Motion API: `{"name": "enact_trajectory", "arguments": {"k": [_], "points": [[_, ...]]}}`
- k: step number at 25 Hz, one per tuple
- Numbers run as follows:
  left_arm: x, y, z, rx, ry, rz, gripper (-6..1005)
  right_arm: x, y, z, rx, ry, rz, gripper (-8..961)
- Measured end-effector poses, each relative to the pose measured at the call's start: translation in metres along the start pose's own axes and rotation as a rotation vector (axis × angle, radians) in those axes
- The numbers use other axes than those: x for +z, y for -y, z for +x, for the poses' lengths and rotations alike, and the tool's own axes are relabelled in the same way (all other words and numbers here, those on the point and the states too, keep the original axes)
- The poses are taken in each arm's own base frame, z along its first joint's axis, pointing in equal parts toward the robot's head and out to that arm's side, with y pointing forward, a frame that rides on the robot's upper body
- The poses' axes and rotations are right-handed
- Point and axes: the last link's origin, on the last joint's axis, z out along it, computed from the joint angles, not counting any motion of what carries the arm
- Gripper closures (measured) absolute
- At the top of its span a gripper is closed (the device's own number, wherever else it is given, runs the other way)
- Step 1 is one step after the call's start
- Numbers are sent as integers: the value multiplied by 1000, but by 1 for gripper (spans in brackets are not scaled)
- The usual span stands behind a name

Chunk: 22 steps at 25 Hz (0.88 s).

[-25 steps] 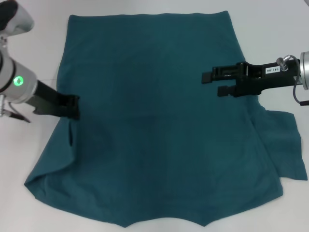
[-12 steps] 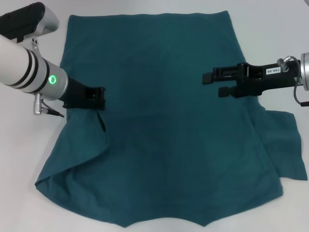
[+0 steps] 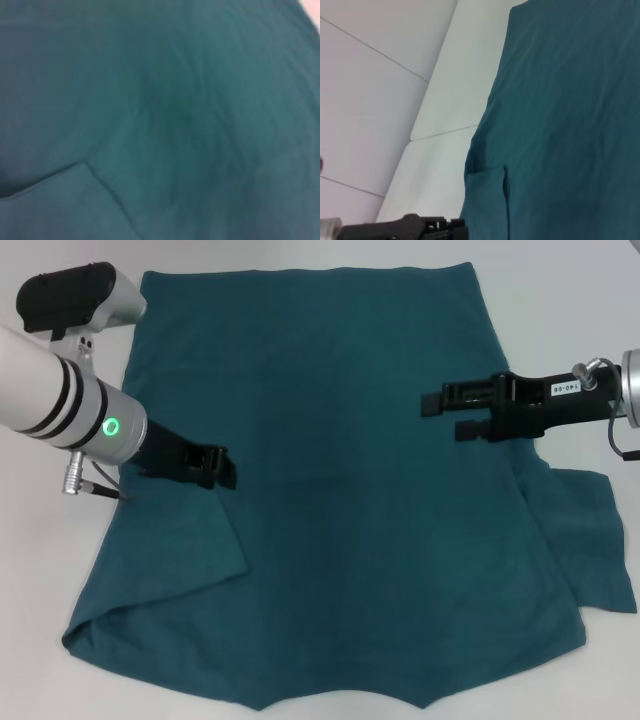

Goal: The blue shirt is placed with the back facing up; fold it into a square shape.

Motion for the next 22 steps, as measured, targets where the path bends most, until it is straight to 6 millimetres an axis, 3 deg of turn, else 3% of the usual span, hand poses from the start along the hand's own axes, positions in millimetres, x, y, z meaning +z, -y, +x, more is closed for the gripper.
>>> {"name": "enact_trajectory", "arguments": {"k": [7, 13, 17, 20, 22], "points": [[-32, 12, -16, -93, -104, -168, 573, 0, -2, -2, -79, -17, 18, 153], [-59, 40, -69, -173, -149, -407, 444, -9, 2, 0, -178, -21, 28, 157], [-67, 48, -101, -161, -164, -493, 357, -14, 4, 1, -208, -22, 35, 159], [-65, 50, -118, -190, -159, -511, 160, -18, 9, 3, -199, -27, 57, 161], [-63, 52, -123, -207, -161, -505, 128, -21, 14, 5, -172, -35, 86, 162]]}}
